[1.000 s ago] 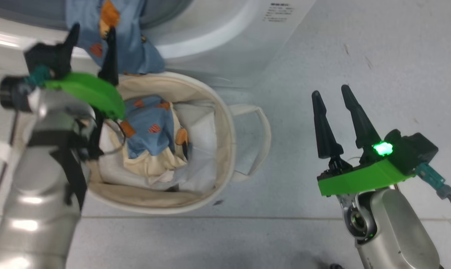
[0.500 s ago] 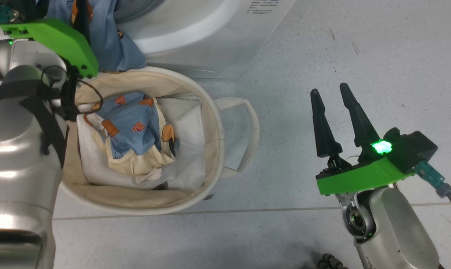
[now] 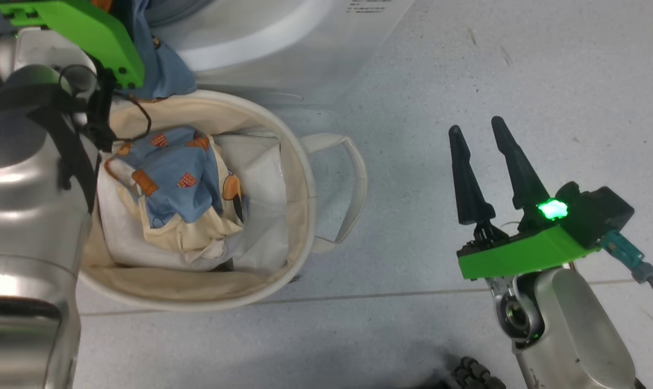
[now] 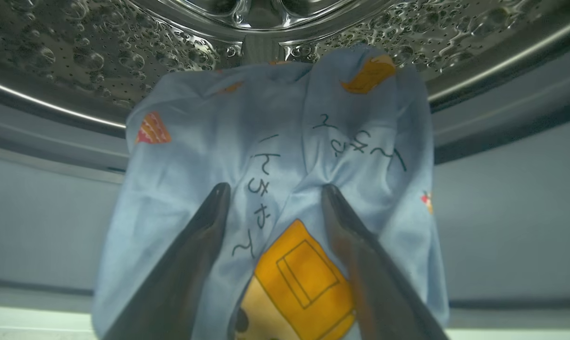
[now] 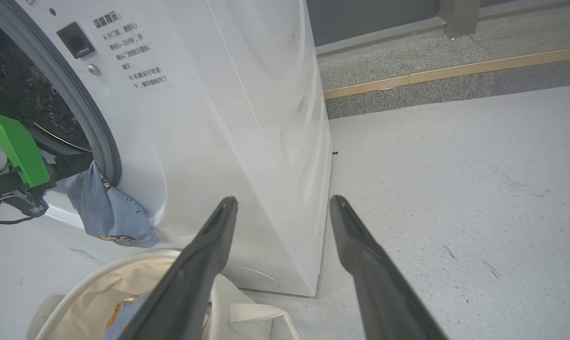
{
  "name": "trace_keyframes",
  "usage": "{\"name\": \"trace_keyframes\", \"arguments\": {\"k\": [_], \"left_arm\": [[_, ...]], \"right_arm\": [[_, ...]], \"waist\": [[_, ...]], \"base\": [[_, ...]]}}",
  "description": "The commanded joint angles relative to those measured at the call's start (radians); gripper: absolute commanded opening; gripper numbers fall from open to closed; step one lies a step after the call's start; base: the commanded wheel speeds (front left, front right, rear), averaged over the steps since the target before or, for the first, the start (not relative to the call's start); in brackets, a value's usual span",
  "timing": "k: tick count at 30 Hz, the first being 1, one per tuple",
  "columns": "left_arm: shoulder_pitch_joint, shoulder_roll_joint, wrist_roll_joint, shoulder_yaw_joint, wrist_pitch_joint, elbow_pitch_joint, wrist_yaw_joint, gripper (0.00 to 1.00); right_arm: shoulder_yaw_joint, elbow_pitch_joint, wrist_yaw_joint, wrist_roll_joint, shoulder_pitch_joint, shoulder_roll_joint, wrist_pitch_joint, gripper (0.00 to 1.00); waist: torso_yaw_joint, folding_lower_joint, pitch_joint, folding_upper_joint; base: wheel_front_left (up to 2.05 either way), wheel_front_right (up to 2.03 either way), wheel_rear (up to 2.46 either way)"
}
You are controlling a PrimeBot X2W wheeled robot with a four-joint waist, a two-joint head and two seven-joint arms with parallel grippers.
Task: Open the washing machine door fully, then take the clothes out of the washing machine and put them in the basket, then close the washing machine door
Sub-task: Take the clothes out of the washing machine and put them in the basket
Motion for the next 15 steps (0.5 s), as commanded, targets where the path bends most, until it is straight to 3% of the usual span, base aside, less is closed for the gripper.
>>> {"name": "trace_keyframes", "arguments": {"k": [1,4,5,6,15], "left_arm": [[-0.039,0.036,0.002,0.006,-0.007,-0.002,0.004,1.0],[-0.06,0.041,0.007,0.001,-0.005,0.036,0.027,1.0],[-0.066,0.042,0.01,-0.002,-0.002,0.048,0.031,0.88],[-0.072,0.044,0.011,-0.004,-0.005,0.056,0.031,0.02],[-0.091,0.043,0.019,-0.026,-0.081,0.102,0.026,0.0]], "right_arm": [[0.021,-0.033,0.0,0.005,-0.005,0.002,-0.005,1.0],[0.021,-0.037,0.0,0.008,-0.01,0.002,-0.005,1.0],[0.021,-0.037,0.0,0.009,-0.012,0.002,-0.005,1.0],[0.021,-0.038,0.0,0.009,-0.013,0.002,-0.005,1.0],[0.015,-0.038,0.0,0.005,-0.016,0.002,-0.005,1.0]], "waist": [[-0.004,-0.0001,0.007,0.0],[-0.007,-0.0001,0.016,0.0],[-0.008,-0.0001,0.017,0.0],[-0.008,-0.0001,0.019,0.0],[0.005,-0.0001,0.01,0.0]], "base": [[0.0,0.0,0.0],[0.0,0.0,0.0],[0.0,0.0,0.0],[0.0,0.0,0.0],[0.0,0.0,0.0]]}}
